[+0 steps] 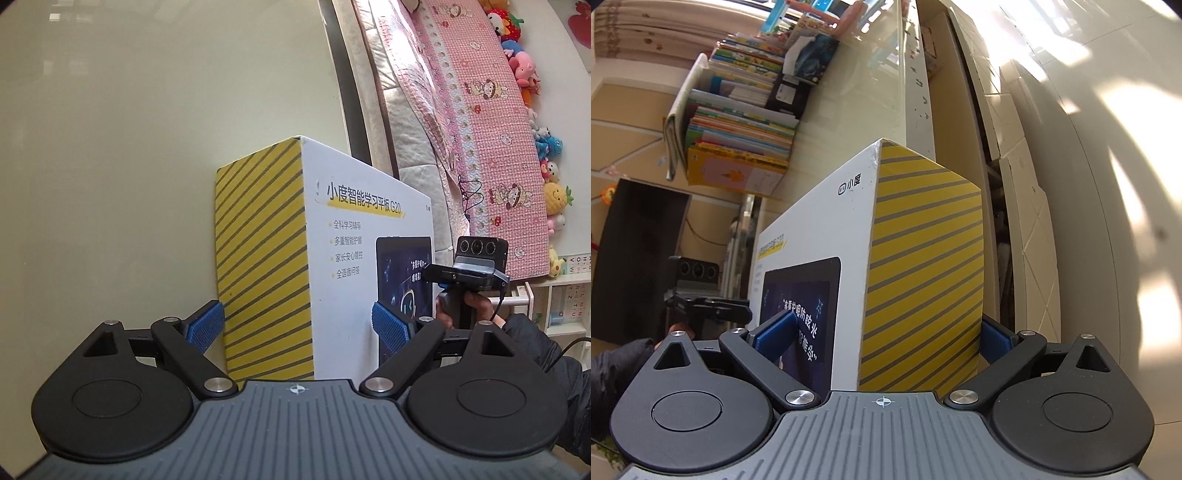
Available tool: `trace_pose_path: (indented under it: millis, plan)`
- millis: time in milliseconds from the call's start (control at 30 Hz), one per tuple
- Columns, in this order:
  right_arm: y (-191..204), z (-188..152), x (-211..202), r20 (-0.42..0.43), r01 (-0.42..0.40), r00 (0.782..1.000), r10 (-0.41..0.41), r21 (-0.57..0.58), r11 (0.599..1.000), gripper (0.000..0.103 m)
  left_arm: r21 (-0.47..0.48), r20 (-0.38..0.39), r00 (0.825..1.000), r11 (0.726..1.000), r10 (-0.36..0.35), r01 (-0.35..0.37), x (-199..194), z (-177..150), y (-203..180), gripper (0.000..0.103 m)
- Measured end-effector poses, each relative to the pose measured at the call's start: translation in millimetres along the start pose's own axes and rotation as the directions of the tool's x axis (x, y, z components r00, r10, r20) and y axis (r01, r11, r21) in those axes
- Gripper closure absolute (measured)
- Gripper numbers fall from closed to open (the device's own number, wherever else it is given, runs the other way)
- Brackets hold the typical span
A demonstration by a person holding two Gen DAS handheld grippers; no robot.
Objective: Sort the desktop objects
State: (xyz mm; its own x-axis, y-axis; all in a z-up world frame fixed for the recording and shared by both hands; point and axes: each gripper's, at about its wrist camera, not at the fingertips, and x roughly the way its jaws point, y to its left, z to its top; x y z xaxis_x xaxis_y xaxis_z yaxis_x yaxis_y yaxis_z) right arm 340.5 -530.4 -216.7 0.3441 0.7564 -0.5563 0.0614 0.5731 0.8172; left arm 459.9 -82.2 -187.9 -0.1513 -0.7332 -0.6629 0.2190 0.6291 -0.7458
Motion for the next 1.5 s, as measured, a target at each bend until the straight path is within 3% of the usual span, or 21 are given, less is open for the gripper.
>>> trace_pose_path:
  millis: [100, 267, 367, 633, 700, 1033, 1267, 1500]
  plan:
    - [-4, 0, -5, 0.003, 0.005, 1.0, -0.005, 0.002, 1.0, 0.002, 0.005, 0.009, 1.0, 1.0, 0.022, -0.022, 4, 0, -7, 0.0]
    - [-9, -3, -13, 0.035, 0.018, 0.999, -0.018, 0.004, 1.0, 0.0, 0.04, 0.021, 0.99, 0.989, 0.139, -0.139, 17, -1, -39, 0.0]
    - [-14, -5, -18, 0.046, 0.015, 0.999, -0.015, 0.009, 1.0, 0.0, 0.044, 0.044, 0.986, 0.986, 0.16, -0.162, 22, -5, -49, 0.0]
    - [-25, -8, -19, 0.068, -0.026, 0.997, 0.024, 0.022, 0.999, 0.0, 0.014, 0.074, 0.996, 0.998, 0.052, -0.053, 22, -2, -28, 0.0]
    - [-28, -10, -20, 0.076, -0.04, 0.996, 0.038, 0.03, 0.999, 0.0, 0.062, 0.074, 0.995, 0.995, 0.072, -0.076, 26, -2, -37, 0.0]
    - [-19, -26, -36, 0.103, -0.012, 0.995, 0.01, 0.024, 1.0, 0.001, 0.107, 0.053, 0.995, 0.99, 0.09, -0.095, 28, -15, -56, 0.0]
    - [4, -22, -46, 0.105, 0.016, 0.994, -0.015, -0.01, 1.0, 0.002, 0.102, 0.086, 0.994, 0.992, 0.062, -0.071, 9, -17, -70, 0.0]
    - [18, -13, -52, 0.163, -0.02, 0.986, 0.017, 0.014, 1.0, 0.005, 0.137, 0.087, 0.994, 0.987, 0.073, -0.084, -6, -14, -85, 0.0]
